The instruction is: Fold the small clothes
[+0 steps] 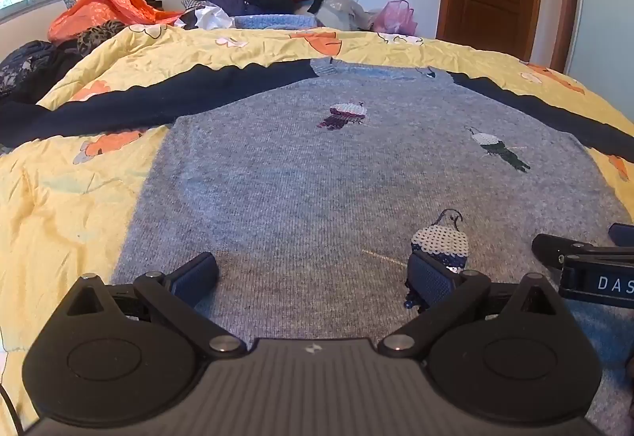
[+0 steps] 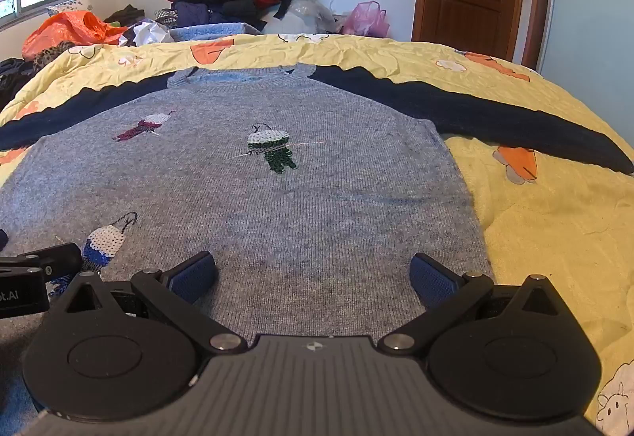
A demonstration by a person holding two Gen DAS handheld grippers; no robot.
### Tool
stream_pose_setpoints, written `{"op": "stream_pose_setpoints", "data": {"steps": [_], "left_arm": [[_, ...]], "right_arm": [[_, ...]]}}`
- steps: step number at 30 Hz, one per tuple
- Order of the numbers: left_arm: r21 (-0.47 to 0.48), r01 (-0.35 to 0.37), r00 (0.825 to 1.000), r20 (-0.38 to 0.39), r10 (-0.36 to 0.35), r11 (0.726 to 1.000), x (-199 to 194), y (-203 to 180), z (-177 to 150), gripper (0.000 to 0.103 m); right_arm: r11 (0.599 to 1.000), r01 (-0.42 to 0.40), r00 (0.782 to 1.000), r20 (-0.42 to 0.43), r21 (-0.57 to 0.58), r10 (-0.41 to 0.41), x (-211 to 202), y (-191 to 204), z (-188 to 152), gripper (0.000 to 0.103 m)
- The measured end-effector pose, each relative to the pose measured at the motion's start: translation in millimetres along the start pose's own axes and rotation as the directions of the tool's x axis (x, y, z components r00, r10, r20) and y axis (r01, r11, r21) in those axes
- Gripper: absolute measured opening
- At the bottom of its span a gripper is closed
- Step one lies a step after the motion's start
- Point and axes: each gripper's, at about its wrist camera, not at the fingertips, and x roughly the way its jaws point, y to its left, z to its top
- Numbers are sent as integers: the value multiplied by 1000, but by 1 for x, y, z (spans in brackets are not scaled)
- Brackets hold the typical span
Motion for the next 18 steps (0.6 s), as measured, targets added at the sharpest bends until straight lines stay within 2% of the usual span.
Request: {"op": "stream_pose_setpoints", "data": {"steps": [7, 9, 18], "left_arm": [[-7, -17, 1000, -9, 17, 1000, -6, 16, -2, 103], [11, -31, 999, -18, 32, 999, 1, -5, 1, 103], [4, -42, 999, -32, 42, 999, 3, -4, 2, 103]], "right_arm": [[1000, 2, 1000, -2, -2, -2, 0, 0, 0, 103], [1000, 2, 1000, -2, -2, -2, 0, 0, 0, 103], [1000, 2, 1000, -2, -3, -2, 1, 0, 0, 103]]}}
